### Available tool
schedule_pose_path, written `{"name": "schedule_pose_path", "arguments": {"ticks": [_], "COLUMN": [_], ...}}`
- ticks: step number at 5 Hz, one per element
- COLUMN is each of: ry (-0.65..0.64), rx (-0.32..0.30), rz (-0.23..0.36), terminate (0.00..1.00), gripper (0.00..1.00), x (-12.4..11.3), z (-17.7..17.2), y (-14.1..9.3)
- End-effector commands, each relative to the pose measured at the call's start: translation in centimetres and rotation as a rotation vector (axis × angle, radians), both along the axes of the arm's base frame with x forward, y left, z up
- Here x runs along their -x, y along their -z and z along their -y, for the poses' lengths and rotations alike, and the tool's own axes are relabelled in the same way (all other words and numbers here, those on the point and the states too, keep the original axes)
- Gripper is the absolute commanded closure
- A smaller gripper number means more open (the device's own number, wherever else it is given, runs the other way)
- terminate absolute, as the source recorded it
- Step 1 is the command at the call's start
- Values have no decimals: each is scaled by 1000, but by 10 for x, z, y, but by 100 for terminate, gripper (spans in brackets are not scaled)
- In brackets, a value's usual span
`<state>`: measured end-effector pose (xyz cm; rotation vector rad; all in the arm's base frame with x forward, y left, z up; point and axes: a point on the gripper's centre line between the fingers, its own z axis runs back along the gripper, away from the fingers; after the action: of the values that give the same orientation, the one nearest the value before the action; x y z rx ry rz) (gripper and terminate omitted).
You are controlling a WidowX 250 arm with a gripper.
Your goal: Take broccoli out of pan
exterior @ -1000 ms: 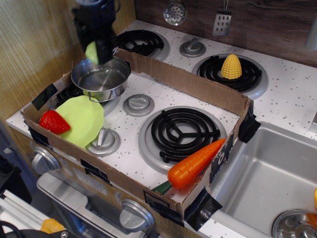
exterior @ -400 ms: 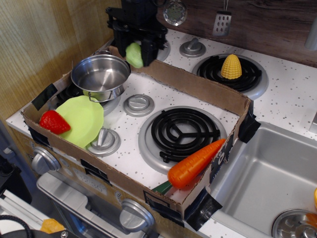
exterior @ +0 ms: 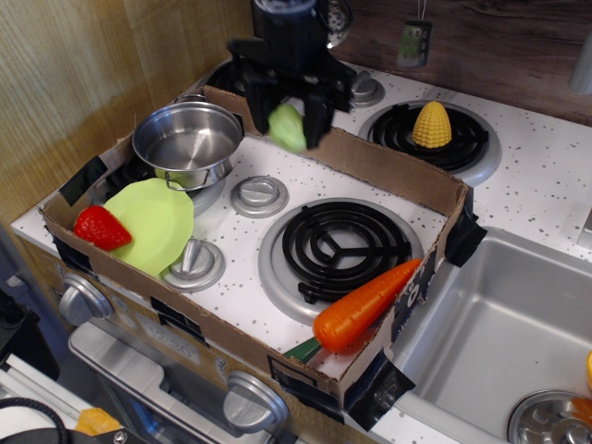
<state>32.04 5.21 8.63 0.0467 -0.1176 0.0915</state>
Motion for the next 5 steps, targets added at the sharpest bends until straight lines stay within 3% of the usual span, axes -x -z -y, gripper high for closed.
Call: {"name": "schedule_pose_path", "arguments": {"ticks": [1,3,4,5], "ry": [-55,-82,-92,-93], "rx": [63,160,186,184], "rz": [93,135,157,168], "terminate": [0,0,0,0], "gripper": [100,100,100,0], "x": [11,22,20,6], "z": [15,14,15,19], "y": [7,53,62,59]}}
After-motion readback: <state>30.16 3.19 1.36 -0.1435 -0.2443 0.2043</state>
